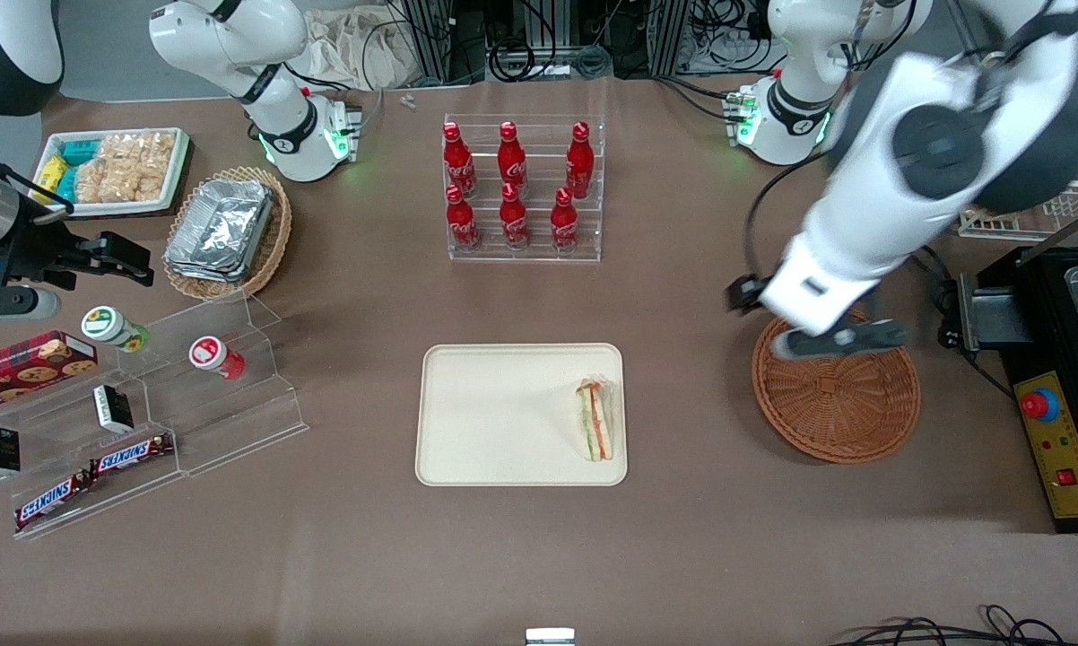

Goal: Place sandwich from basket to tray

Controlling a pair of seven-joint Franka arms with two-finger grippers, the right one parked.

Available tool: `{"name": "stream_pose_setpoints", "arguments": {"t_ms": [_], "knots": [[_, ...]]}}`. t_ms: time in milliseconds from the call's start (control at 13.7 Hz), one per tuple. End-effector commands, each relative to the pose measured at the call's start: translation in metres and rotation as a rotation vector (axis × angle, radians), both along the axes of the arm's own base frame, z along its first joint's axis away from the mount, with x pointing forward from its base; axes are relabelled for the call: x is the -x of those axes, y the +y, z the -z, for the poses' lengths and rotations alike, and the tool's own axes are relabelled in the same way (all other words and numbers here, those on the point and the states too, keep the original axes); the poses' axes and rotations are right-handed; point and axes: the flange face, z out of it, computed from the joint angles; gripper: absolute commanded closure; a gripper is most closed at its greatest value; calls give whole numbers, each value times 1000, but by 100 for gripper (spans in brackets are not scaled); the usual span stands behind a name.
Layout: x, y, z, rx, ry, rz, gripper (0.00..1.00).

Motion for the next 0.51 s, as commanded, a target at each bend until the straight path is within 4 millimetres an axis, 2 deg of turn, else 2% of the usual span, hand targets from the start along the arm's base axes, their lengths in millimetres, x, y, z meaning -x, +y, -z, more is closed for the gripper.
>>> {"name": "stream_pose_setpoints", "arguments": {"t_ms": [0, 220, 439], "knots": [[36, 49, -40, -25, 44, 5, 0], [60, 66, -69, -40, 21, -25, 0], [60, 87, -82, 1, 9, -1, 0]]}}
